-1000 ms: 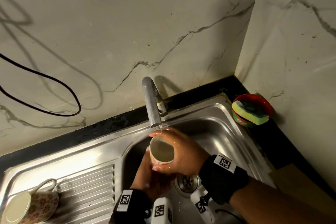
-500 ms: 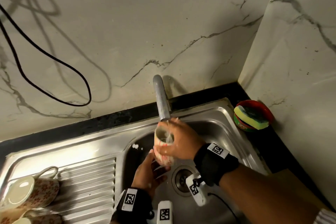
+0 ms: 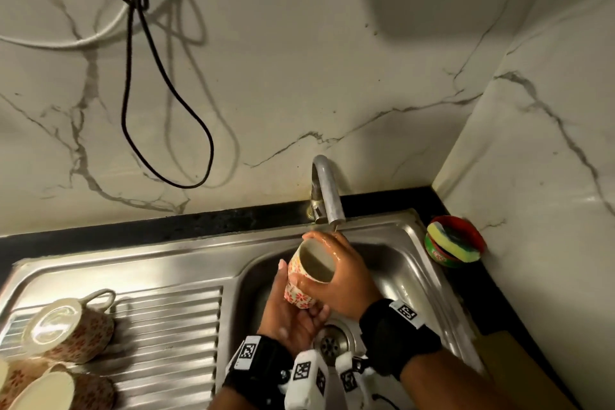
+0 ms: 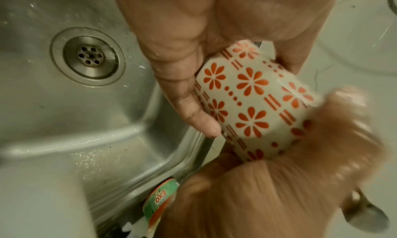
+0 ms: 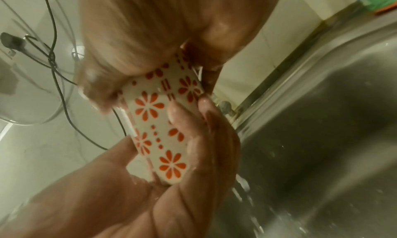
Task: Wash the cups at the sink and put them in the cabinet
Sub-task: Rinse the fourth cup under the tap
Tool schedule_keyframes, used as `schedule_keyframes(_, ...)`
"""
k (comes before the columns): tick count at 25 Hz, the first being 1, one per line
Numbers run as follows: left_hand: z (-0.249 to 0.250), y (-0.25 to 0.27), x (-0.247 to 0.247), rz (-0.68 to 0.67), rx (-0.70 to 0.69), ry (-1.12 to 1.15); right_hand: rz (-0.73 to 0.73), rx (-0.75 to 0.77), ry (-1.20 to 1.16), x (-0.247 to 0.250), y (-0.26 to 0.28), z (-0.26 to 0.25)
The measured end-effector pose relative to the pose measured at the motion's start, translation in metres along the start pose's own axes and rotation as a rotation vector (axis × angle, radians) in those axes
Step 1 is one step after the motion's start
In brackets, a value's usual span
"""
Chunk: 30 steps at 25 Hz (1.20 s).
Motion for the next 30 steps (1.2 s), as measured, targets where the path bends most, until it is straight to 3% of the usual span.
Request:
schedule_keyframes(6, 0.026, -0.009, -0.029, -0.035, 0.074, 0.007, -0.100, 0.041, 0.026, 0.018, -0.005, -0.019)
schedule_keyframes(8, 0.029, -0.015, -0.040, -0.074, 0.132, -0.050, -0.005, 0.006, 0.071, 0.025, -0.004, -0.014)
schedule_keyframes(11, 0.025, -0.036, -0.047, -0.101, 0.075, -0.130, 0.133, -0.002, 0.163, 0.030, 0.004, -0.003)
schedule_keyframes(14, 0.021, -0.069, -0.060, -0.080, 0.023, -0.165, 0.216, 0.100, 0.389, 0.040, 0.005, 0.006)
schedule_keyframes(16, 0.016, -0.083, -0.070, -0.081, 0.069, -0.126, 0.238, 0.190, 0.621, 0.051, 0.003, 0.007)
schedule_keyframes(20, -0.002, -0.098, -0.077, -0.083, 0.124, -0.105, 0.148, 0.274, 0.960, 0.063, 0.002, 0.012)
schedule_keyframes(24, -0.005, -0.108, -0.062, 0.019, 0.094, -0.205, 0.065, 0.285, 1.017, 0.059, 0.004, 0.024)
schedule_keyframes(27, 0.004, -0.128, -0.035, 0.070, -0.200, -0.785, 0.041, 0.284, 1.012, 0.053, 0.006, 0.027)
schedule_keyframes(28, 0.000, -0.139, -0.030, 0.004, -0.112, -0.868, 0.037, 0.275, 1.008, 0.051, 0.005, 0.027)
schedule_keyframes(30, 0.000, -0.139, -0.029, -0.003, -0.144, -1.155, 0.038, 0.251, 0.981, 0.046, 0.003, 0.022)
Point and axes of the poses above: each hand's wrist, its own y-axis away from the middle knuckle, its own x-axis out of the back of the hand, z = x × y, the point moved 2 cm from there along -y, towards the middle knuckle, and after that the axes turned 5 degrees about -y, right-handed, at the moved point
